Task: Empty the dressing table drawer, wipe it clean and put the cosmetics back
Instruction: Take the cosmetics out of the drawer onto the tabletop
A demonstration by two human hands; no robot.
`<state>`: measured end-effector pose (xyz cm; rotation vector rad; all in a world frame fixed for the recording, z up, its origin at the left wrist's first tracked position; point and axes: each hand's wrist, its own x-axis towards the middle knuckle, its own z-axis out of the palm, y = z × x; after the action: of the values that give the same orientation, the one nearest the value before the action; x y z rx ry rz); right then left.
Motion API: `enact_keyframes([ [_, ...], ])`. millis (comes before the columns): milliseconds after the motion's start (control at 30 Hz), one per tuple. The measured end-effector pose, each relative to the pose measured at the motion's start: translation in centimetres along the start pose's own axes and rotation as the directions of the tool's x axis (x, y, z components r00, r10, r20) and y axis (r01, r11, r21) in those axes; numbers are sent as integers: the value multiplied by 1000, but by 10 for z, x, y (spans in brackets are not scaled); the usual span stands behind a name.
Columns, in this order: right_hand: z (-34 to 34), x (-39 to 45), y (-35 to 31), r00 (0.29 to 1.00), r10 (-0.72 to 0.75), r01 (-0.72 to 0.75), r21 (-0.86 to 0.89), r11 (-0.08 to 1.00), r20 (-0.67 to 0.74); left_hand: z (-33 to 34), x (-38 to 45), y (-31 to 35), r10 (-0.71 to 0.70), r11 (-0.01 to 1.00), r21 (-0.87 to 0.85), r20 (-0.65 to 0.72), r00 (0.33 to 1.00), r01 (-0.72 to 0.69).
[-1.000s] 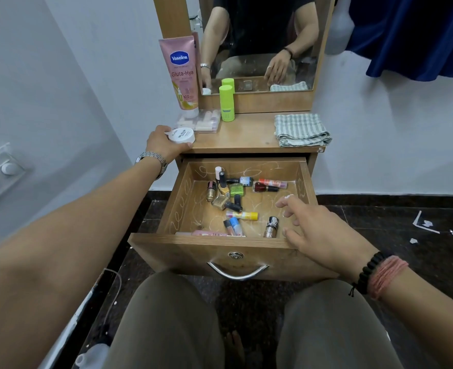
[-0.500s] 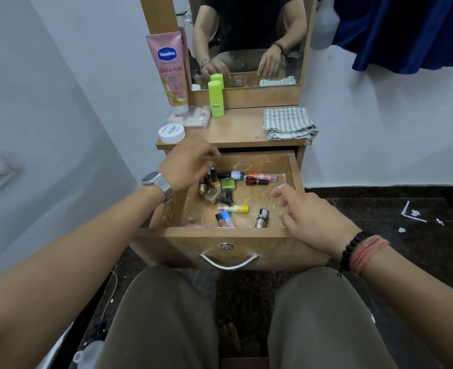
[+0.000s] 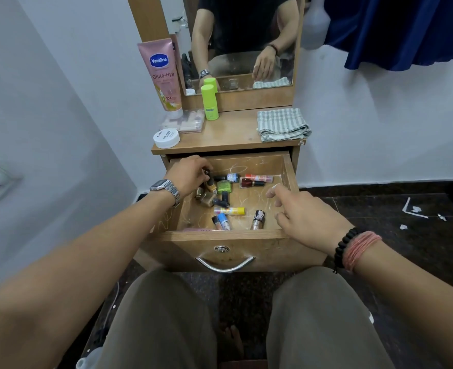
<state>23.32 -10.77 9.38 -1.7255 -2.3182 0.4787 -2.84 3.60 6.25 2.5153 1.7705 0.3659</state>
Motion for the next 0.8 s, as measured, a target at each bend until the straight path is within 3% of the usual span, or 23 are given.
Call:
enact_keyframes([
  [233, 0, -1, -3, 1000, -8, 8, -6, 1000, -2, -6, -1, 6, -3, 1000, 7, -21, 1000, 3],
  [533, -3, -2, -8, 1000, -29, 29, -30, 999, -8, -66, 3, 15, 9, 999, -37, -208, 978, -17],
  [800, 0, -3, -8, 1000, -28, 27, -28, 999, -9, -102, 28, -2, -157, 984, -133, -346, 925, 117],
])
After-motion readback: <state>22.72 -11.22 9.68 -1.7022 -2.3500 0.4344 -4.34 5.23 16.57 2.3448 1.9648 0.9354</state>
